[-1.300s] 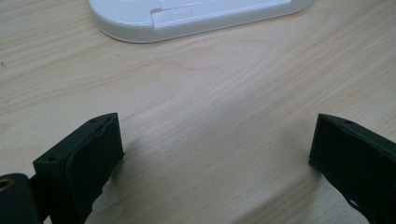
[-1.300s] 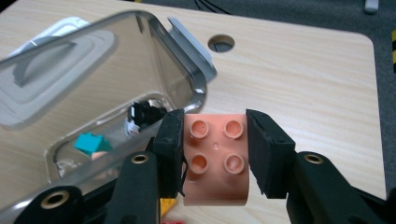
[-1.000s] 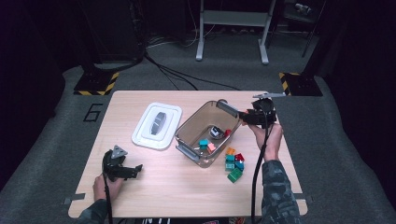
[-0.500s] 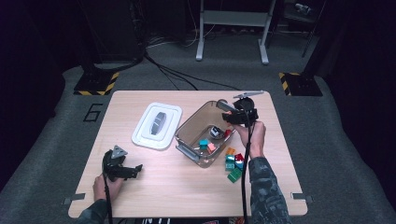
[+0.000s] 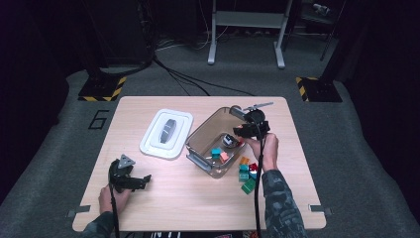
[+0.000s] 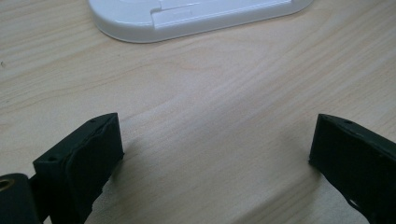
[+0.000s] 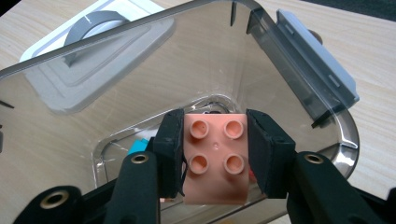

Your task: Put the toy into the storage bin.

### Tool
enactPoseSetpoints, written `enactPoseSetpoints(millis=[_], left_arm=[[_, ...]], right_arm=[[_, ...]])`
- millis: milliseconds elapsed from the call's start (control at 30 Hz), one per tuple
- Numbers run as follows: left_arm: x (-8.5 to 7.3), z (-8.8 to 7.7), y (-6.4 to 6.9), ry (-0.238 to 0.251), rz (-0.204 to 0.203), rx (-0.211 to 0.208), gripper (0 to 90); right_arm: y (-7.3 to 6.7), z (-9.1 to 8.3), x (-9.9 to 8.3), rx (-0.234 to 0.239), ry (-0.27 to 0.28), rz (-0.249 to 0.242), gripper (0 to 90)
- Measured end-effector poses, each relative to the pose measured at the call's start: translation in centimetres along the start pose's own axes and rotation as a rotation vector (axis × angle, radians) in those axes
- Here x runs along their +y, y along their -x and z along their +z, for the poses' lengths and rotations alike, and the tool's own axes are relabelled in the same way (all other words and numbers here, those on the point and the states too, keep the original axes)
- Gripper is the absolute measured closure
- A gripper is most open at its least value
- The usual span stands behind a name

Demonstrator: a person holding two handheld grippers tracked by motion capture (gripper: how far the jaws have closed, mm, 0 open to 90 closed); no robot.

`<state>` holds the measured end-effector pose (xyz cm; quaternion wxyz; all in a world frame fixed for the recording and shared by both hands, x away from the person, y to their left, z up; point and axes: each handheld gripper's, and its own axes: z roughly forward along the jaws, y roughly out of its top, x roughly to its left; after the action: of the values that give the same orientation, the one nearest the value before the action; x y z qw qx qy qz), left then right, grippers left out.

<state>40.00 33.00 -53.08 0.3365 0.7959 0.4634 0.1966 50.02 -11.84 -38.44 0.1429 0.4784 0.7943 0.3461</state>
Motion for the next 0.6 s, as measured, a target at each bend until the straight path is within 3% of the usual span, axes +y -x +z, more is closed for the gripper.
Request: enactPoseSetpoints(millis=[267,367,600], left_arm=[[0.0,0.1,0.0,0.008,-0.001,0.003,2.5],[0.0,0.0,0.0,-0.001,0.0,0.0,2.5],[0.0,0.1,0.0,0.009,-0.002,0.003,2.5]], right_arm=[[-0.2,-0.1,0.0,-0.024,-0.01,-0.004,56.8],[-0.1,-0.3,-0.1,-0.029,-0.011,0.019,50.5],[0.3,-1.9,-0.7,-0.036,0.043,0.046,36.4]])
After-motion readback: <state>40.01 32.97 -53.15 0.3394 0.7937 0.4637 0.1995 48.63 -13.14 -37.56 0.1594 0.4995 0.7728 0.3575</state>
